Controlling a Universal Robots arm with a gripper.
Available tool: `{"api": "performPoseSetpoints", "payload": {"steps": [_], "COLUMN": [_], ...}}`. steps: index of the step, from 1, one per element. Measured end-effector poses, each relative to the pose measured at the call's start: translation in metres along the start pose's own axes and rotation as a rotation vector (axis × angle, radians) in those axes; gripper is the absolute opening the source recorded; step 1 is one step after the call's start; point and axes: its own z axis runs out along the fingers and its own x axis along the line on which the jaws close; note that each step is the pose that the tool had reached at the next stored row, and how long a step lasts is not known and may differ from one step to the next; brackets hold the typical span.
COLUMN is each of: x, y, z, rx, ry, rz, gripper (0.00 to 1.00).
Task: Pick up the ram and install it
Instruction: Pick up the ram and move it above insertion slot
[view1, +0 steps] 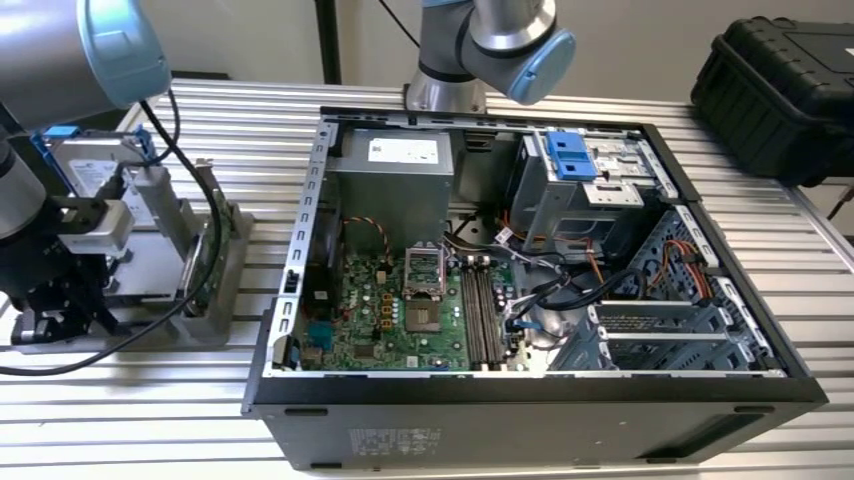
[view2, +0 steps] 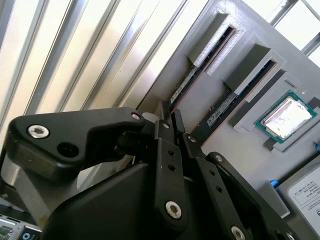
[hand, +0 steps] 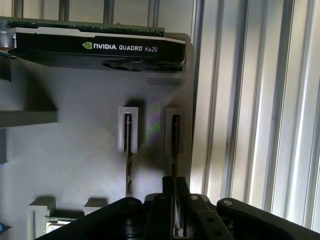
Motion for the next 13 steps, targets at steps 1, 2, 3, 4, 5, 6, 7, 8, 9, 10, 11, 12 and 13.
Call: {"api": "performPoseSetpoints", "payload": {"steps": [1,2,3,4,5,6,7,8,9,10,11,12,13], "x": [0.0,0.0,0.0,0.0,0.0,0.0,0.0,0.0,0.0,0.0,0.0,0.0,0.0001], "y": [0.0,0.0,0.0,0.0,0.0,0.0,0.0,0.0,0.0,0.0,0.0,0.0,0.0], "z": [0.0001,0.0002,0.0002,0.0003,0.0004,0.0005,0.0006,0.0006,0.0007,0.0008,0.0008,0.0007,0.0005], "rx": [0.0,0.0,0.0,0.0001,0.0,0.0001,0.0,0.0001,0.0,0.0,0.0,-0.0001,-0.0004], "ry": [0.0,0.0,0.0,0.0,0.0,0.0,0.0,-0.0001,0.0,0.0,0.0,0.0001,0.0003], "rz": [0.0,0.0,0.0,0.0,0.0,0.0,0.0,0.0,0.0,0.0,0.0,0.0,0.0], "gripper": [0.0,0.0,0.0,0.0,0.0,0.0,0.0,0.0,0.0,0.0,0.0,0.0,0.0]}}
